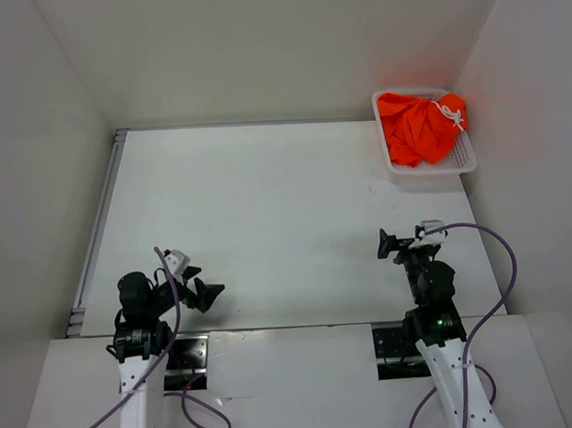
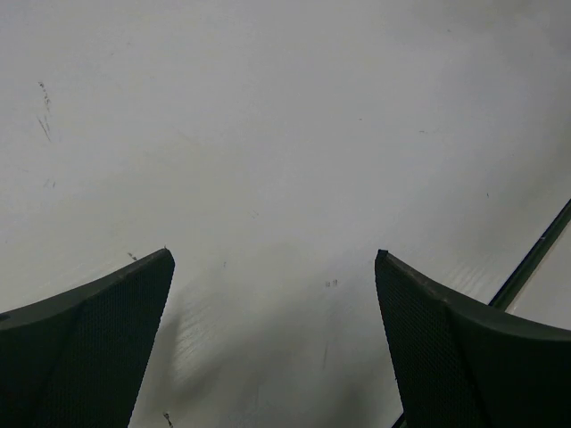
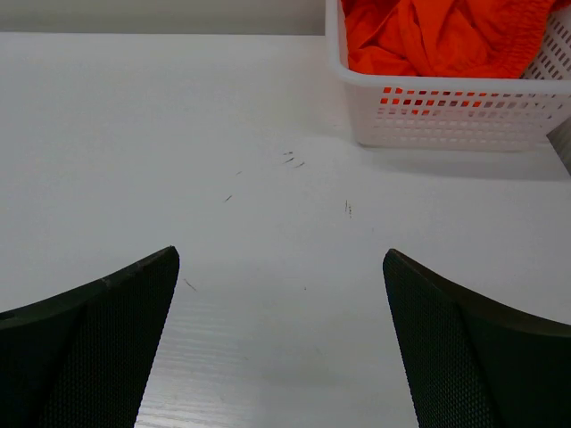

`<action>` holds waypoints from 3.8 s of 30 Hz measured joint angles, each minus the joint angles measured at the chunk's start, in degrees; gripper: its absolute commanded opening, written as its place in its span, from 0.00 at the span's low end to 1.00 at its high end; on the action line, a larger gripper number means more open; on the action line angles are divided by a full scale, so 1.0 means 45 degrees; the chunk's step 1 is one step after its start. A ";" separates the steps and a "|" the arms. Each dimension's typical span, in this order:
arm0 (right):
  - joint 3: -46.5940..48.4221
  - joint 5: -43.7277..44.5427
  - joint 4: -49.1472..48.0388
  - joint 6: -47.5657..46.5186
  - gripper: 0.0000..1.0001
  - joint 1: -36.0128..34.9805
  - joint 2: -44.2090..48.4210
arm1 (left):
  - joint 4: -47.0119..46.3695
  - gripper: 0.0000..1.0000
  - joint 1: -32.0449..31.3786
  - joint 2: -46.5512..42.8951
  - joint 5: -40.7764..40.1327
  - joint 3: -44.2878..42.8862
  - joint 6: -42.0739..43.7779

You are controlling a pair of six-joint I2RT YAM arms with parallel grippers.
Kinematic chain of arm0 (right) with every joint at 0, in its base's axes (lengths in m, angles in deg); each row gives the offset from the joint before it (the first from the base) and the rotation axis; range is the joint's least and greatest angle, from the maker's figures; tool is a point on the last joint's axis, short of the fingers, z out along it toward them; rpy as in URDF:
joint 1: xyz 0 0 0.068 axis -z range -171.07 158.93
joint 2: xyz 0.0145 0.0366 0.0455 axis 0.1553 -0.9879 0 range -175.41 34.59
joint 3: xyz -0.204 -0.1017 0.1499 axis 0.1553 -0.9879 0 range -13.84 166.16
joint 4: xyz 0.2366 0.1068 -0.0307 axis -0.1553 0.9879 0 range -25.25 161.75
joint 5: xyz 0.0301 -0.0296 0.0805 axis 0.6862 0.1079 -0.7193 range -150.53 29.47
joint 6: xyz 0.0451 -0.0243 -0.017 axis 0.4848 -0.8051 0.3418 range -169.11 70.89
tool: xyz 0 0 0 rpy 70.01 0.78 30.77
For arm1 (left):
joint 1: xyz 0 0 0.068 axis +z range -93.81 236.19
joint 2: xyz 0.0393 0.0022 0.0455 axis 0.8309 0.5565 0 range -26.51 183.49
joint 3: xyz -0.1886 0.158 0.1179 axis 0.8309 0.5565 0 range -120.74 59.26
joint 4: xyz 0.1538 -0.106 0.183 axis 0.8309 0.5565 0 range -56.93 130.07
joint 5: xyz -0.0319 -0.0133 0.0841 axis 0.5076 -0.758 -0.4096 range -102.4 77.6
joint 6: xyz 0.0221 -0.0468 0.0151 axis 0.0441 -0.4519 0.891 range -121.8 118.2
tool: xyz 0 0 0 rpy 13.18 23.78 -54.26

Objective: Fold and stack the shorts
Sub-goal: Grab the shorts from the pile, then move the shorts to the center of the board

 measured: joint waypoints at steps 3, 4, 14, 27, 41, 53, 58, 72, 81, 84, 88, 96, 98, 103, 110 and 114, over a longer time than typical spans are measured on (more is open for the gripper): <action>0.0000 0.0000 0.0005 0.0000 1.00 0.0000 0.0000 | 0.0000 1.00 0.0000 0.0000 -0.0005 0.0000 0.0000; 0.0000 0.0000 0.0000 -0.0005 1.00 0.0000 0.0000 | -0.0005 1.00 0.0000 0.0000 -0.0005 0.0000 0.0000; 0.0078 -0.6465 0.0447 -1.0171 1.00 0.0044 0.0005 | -0.1457 1.00 0.0000 0.0005 0.1700 0.0199 -0.0034; 1.0448 -0.4799 -0.4799 -0.9413 1.00 -0.0865 -1.2031 | -0.7572 1.00 -0.3774 1.4790 -0.3934 -1.1997 -0.0024; 2.3508 0.1472 0.1418 0.1783 0.84 0.2521 -2.7205 | -0.1307 1.00 -0.4930 2.4033 -0.7893 -1.9589 0.0000; 2.4519 0.4046 0.2322 0.2385 0.80 0.3531 -2.9876 | -0.0539 1.00 -0.5532 2.4004 -0.9258 -1.9016 0.0000; 2.4606 0.4138 0.2322 0.2239 0.35 0.3604 -3.0109 | -0.0481 1.00 -0.5523 2.3999 -0.9743 -1.9016 0.0000; 2.4465 0.3740 0.2375 0.1763 0.00 0.3288 -2.9721 | -0.0495 1.00 -0.5523 2.3693 -1.0166 -1.8768 0.0000; 2.3397 0.3784 0.2365 0.1967 0.00 0.2244 -2.6923 | -0.0690 1.00 -0.5523 2.2955 -1.0098 -1.8399 0.0000; 2.2556 0.3925 0.2263 0.2001 0.00 0.1938 -2.5577 | -0.0748 1.00 -0.5523 2.2756 -1.0030 -1.8355 0.0000; 2.2454 0.4478 0.2268 0.2249 0.00 0.1681 -2.4417 | -0.0865 1.00 -0.5523 2.2474 -0.9967 -1.8229 0.0000; 2.3003 0.4687 0.2127 0.1690 0.00 0.1020 -2.2450 | -0.0967 1.00 -0.5523 2.1274 -0.9768 -1.7481 0.0000; 2.4266 0.4532 0.1928 0.1093 0.00 0.0631 -2.2357 | -0.1020 1.00 -0.5523 2.0852 -0.9763 -1.7291 0.0000; 2.9570 0.3735 0.1676 -0.0505 0.00 -0.0811 -2.2882 | -0.1171 1.00 -0.5523 1.9385 -1.0025 -1.6534 0.0000; 3.4631 0.1200 0.1642 -0.1025 0.00 -0.4794 -2.3168 | -0.1375 1.00 -0.5095 1.6670 -1.1094 -1.5212 0.0005; 3.3796 0.0578 0.2069 0.0199 0.00 -0.4862 -2.3047 | -0.1486 1.00 -0.3526 1.5081 -1.1676 -1.4479 0.0005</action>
